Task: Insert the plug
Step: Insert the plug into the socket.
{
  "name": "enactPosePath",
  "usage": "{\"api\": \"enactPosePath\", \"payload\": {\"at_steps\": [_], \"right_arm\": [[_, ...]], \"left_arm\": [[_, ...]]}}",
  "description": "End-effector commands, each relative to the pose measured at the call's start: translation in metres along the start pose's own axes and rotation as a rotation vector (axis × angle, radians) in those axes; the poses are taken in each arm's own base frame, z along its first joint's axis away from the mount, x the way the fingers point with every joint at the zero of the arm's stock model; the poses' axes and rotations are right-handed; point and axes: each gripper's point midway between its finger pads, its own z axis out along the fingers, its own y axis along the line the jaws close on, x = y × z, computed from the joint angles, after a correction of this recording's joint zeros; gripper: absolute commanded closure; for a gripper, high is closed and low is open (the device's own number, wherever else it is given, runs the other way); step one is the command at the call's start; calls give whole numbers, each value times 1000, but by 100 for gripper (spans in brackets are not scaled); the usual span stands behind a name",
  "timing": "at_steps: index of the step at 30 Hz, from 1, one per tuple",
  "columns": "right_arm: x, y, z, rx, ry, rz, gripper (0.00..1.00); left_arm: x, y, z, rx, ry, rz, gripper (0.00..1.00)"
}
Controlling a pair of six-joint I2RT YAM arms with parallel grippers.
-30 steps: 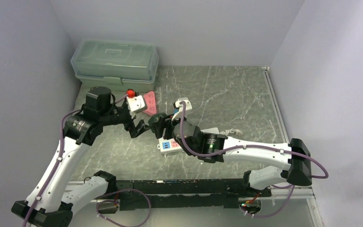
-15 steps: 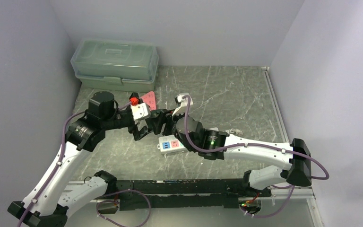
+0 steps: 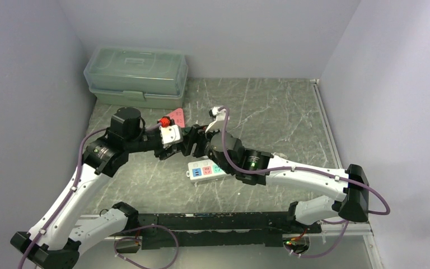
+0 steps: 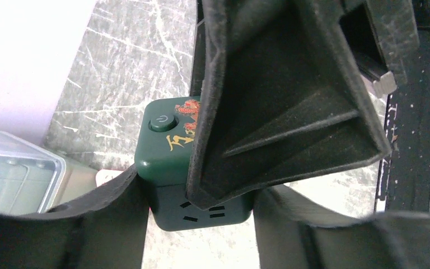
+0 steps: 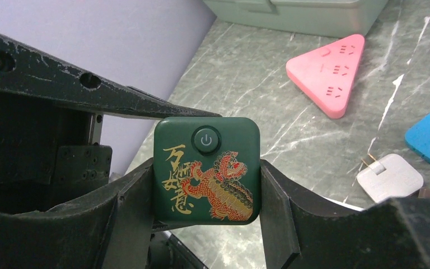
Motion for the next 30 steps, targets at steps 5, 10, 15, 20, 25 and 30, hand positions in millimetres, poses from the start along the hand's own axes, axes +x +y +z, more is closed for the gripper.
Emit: {"api": "enactPosePath", "payload": {"at_steps": [5, 10, 15, 20, 25, 30], "right_arm": [[-27, 16, -11, -89, 32, 86, 54], [-19, 16, -5, -80, 77, 67, 38], [-22, 11, -1, -58, 79, 55, 34], [-25, 6, 1, -53, 83, 54, 26], [-22, 9, 2, -74, 100, 58, 28], [-16, 11, -1, -97, 140, 55, 45]], "left_arm": [[-20, 5, -8, -12, -45, 161, 100], [-20, 0, -5, 22, -48, 167, 100], [-21, -3, -7, 30, -47, 200, 100], [-20, -5, -7, 32, -45, 223, 100], [-20, -5, -8, 30, -42, 236, 100], [-17, -4, -8, 17, -34, 255, 100]]}}
